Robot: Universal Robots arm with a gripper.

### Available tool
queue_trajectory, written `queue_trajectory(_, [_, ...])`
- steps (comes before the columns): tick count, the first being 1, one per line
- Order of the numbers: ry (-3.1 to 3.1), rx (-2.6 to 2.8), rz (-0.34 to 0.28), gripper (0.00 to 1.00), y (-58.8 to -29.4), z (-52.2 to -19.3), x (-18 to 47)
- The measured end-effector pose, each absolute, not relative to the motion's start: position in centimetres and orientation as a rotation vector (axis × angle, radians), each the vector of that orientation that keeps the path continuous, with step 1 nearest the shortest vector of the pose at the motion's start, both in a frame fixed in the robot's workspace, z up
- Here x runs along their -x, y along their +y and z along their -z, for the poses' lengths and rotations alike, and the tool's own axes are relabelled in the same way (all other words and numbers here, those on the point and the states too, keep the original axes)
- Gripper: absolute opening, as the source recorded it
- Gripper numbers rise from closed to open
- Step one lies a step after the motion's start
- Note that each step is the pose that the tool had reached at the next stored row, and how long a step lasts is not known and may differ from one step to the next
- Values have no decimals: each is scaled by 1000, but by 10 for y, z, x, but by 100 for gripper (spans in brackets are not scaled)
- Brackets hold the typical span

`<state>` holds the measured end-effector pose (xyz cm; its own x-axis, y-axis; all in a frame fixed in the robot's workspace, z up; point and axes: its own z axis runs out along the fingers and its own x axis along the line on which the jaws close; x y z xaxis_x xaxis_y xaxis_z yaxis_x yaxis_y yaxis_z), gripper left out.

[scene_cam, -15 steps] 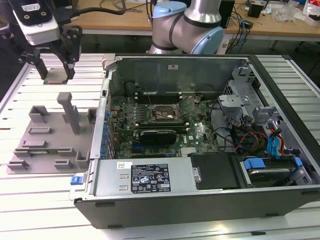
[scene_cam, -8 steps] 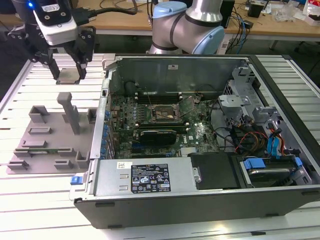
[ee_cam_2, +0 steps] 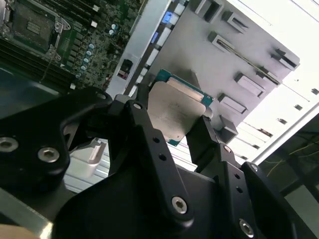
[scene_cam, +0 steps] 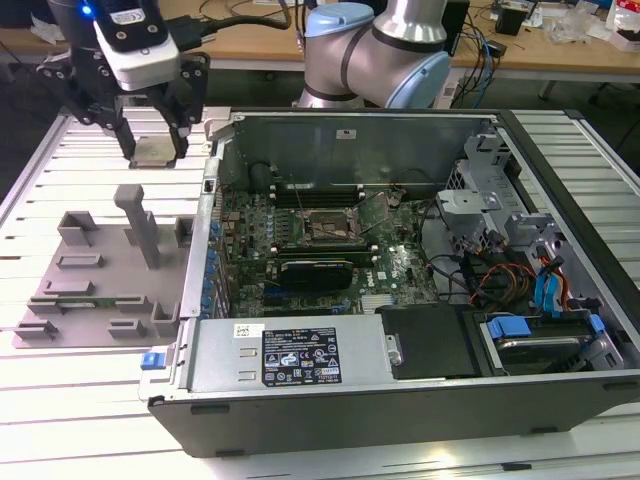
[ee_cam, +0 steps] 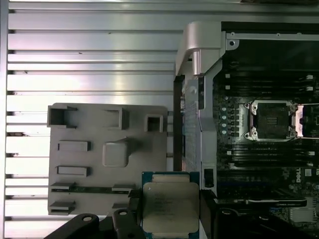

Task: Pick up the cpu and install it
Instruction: 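Pick up the cpu and move it towards the insertion slot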

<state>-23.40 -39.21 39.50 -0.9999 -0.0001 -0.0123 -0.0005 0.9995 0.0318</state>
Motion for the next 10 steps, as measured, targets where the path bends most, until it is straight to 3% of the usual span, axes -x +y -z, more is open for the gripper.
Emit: queue_trajectory(10, [3129, 0, -50, 55, -392, -395, 197])
